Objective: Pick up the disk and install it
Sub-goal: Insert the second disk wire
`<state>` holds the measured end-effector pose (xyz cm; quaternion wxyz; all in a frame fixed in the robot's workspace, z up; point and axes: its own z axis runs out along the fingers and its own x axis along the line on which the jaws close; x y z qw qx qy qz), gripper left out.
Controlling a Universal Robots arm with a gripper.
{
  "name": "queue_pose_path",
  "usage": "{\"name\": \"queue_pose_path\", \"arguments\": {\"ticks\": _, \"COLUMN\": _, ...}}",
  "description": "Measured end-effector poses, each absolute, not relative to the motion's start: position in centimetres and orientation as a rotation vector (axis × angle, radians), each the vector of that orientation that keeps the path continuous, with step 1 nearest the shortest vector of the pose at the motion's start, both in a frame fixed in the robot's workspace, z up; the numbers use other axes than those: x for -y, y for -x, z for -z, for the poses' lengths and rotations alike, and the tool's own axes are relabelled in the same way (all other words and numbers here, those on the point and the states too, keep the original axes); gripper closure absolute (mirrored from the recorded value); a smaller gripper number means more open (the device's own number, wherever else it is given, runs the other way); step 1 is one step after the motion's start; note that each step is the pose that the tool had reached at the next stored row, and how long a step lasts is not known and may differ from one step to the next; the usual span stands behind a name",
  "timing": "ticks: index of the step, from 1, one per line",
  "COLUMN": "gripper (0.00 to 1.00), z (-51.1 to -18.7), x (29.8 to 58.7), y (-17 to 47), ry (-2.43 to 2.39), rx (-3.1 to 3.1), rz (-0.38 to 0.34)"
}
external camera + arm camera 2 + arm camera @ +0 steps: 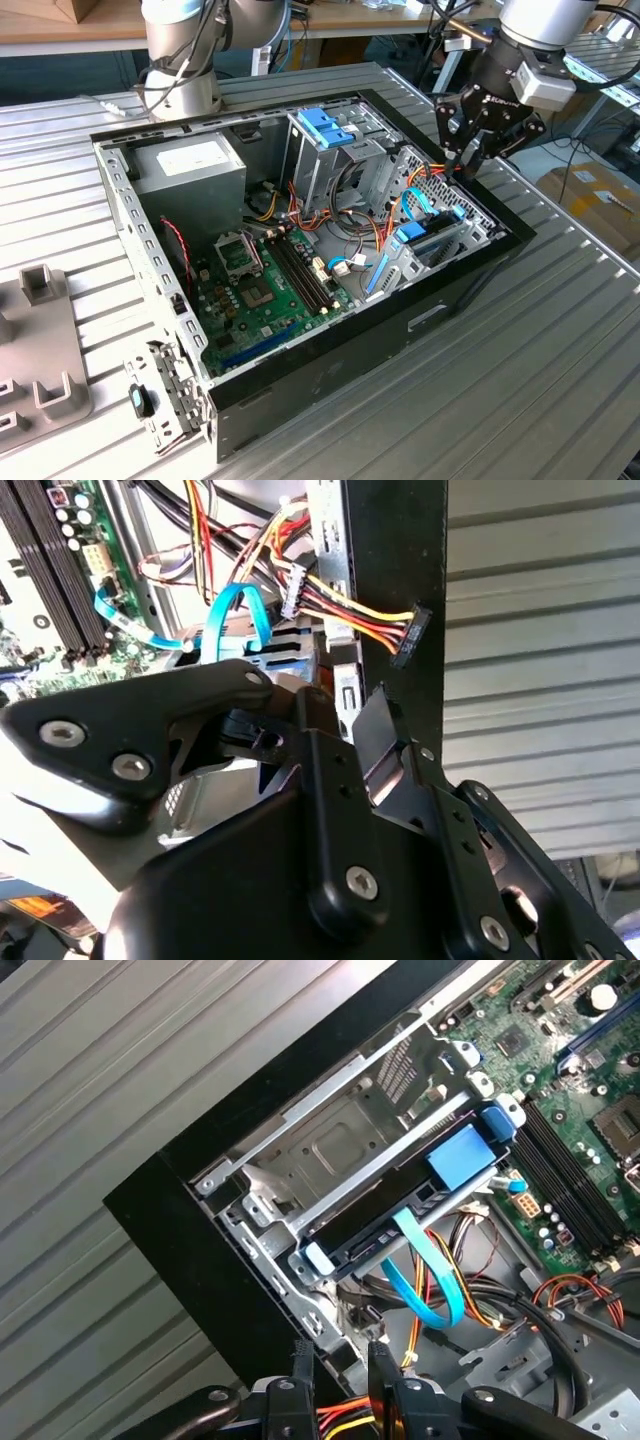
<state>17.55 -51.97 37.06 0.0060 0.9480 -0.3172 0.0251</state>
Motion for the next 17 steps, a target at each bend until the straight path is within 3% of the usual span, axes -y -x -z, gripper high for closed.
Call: {"name": "queue_pose_path", "arguments": {"ticks": 17, "gripper": 0.64, "z": -37.0, "x": 52.0, "y": -19.7, "ry": -3.024, "rx": 0.815, "rz": -0.080}}
